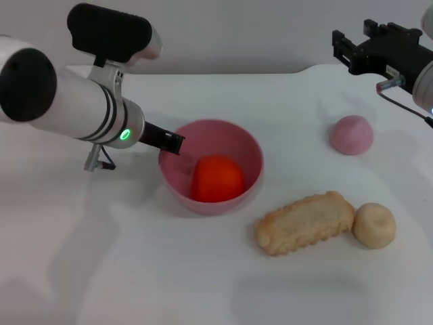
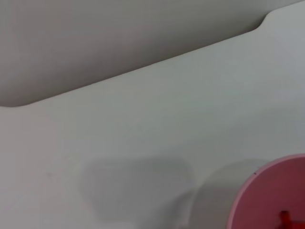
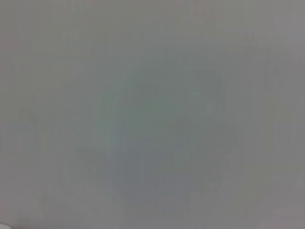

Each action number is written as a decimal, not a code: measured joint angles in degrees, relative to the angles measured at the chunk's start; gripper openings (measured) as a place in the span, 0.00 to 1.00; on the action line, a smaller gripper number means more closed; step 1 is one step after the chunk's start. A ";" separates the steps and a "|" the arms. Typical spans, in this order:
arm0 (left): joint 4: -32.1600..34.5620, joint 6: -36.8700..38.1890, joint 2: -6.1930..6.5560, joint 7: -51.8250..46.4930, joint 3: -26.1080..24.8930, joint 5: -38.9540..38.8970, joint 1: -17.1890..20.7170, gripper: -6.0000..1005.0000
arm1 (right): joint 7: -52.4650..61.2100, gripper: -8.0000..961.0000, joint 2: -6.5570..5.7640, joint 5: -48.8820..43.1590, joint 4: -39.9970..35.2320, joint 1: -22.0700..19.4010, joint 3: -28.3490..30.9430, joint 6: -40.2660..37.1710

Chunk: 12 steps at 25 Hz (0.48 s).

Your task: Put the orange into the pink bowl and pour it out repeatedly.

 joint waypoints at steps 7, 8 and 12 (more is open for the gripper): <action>-0.27 5.10 -0.01 -0.25 2.25 0.00 1.62 0.16 | -1.99 0.59 -0.06 -0.11 1.47 -0.44 -0.88 -2.51; -0.16 5.51 -0.02 -0.18 2.37 0.00 1.70 0.18 | -1.99 0.59 -0.06 -0.11 1.47 -0.44 -0.88 -2.51; 0.31 6.47 0.00 -0.15 2.57 0.05 2.03 0.27 | -2.66 0.59 -0.02 -0.06 1.67 -0.74 -1.41 -3.26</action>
